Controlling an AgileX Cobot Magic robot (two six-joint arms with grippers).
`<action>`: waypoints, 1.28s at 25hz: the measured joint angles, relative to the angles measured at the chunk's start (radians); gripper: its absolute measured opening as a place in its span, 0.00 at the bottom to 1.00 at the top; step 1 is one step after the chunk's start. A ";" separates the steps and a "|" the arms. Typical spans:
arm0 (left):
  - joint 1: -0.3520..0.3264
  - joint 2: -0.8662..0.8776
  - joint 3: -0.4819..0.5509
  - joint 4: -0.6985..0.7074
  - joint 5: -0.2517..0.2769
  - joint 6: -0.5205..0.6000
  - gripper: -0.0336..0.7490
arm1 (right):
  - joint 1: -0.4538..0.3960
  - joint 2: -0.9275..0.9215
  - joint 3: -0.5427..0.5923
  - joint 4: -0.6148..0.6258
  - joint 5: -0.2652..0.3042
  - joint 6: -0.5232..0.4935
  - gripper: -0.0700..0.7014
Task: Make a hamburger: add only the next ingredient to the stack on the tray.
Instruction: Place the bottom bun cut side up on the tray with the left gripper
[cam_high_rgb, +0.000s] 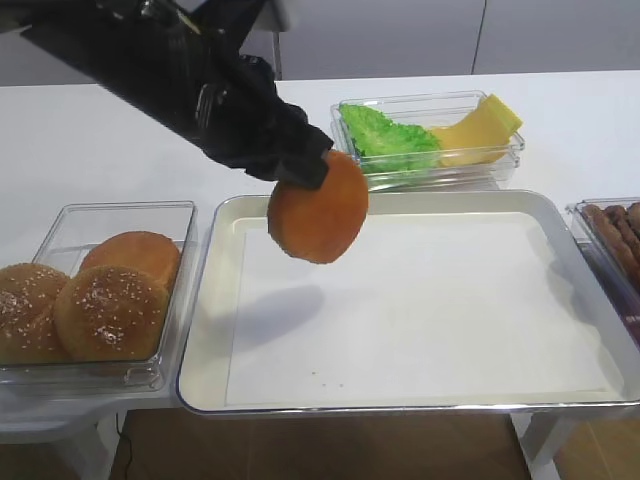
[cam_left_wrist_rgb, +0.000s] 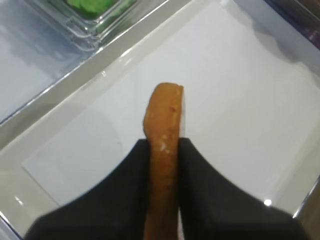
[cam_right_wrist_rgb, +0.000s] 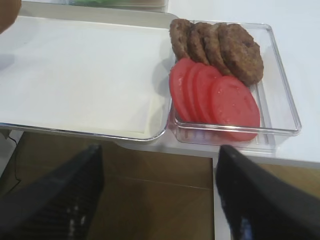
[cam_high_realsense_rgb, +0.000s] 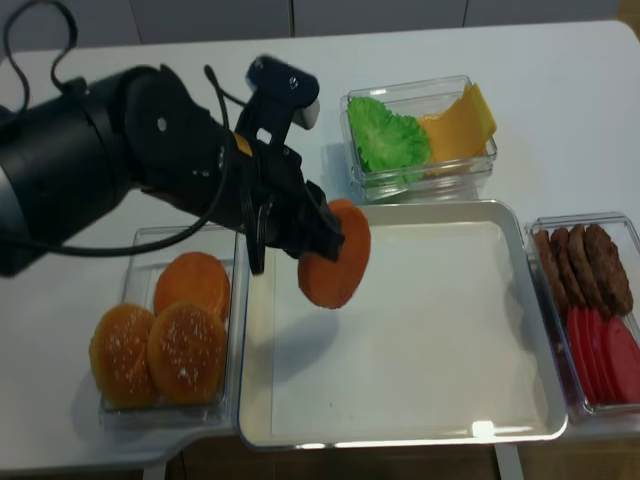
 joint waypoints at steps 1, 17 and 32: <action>-0.015 -0.002 -0.013 0.052 0.008 -0.028 0.19 | 0.000 0.000 0.000 0.000 0.000 0.000 0.78; -0.384 0.073 -0.069 1.131 0.051 -0.751 0.19 | 0.000 0.000 0.000 0.000 0.000 0.000 0.78; -0.468 0.226 -0.076 1.367 0.080 -0.894 0.19 | 0.000 0.000 0.000 0.000 0.000 0.000 0.78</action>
